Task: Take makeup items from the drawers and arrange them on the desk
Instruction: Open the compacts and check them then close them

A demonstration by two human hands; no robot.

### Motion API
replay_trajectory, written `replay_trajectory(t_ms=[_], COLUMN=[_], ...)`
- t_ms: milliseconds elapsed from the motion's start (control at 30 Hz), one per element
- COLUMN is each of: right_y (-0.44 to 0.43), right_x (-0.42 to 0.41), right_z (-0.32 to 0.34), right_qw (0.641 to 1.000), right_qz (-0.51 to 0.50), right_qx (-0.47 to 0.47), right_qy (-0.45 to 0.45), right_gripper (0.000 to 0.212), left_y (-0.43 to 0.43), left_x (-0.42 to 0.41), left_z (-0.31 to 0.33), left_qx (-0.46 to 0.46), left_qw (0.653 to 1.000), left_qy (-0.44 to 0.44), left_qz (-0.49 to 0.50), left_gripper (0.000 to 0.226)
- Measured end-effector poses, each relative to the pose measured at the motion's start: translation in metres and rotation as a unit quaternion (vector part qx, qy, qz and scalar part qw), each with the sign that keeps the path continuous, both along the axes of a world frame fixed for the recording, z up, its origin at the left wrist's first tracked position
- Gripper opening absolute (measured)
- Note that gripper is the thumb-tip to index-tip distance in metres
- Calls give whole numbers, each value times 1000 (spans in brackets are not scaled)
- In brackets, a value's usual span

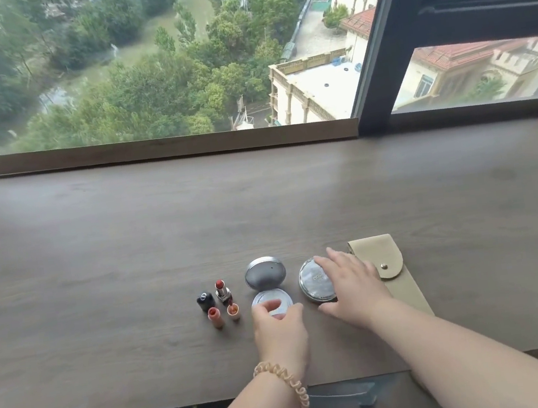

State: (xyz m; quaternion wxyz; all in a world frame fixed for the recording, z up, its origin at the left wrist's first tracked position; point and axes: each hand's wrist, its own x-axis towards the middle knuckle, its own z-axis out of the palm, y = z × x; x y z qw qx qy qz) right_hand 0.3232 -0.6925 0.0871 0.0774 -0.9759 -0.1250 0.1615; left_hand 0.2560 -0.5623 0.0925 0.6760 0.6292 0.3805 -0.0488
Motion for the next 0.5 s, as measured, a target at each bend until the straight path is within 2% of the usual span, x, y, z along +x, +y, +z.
replay_trajectory(t_ms=[133, 300, 500], right_y=[-1, -11, -38], right_x=[18, 23, 18], right_z=[-14, -19, 19], right_qw=[999, 995, 969], right_qz=[17, 22, -19], right_qx=[28, 93, 243], right_qy=[38, -4, -34], right_gripper=[90, 81, 75], left_y=[-9, -36, -57], left_x=[5, -6, 0], left_z=[4, 10, 27], left_qx=[-57, -86, -71], left_qw=[997, 995, 994], left_qy=[-38, -47, -87], left_qz=[-31, -15, 8], left_gripper=[25, 21, 34])
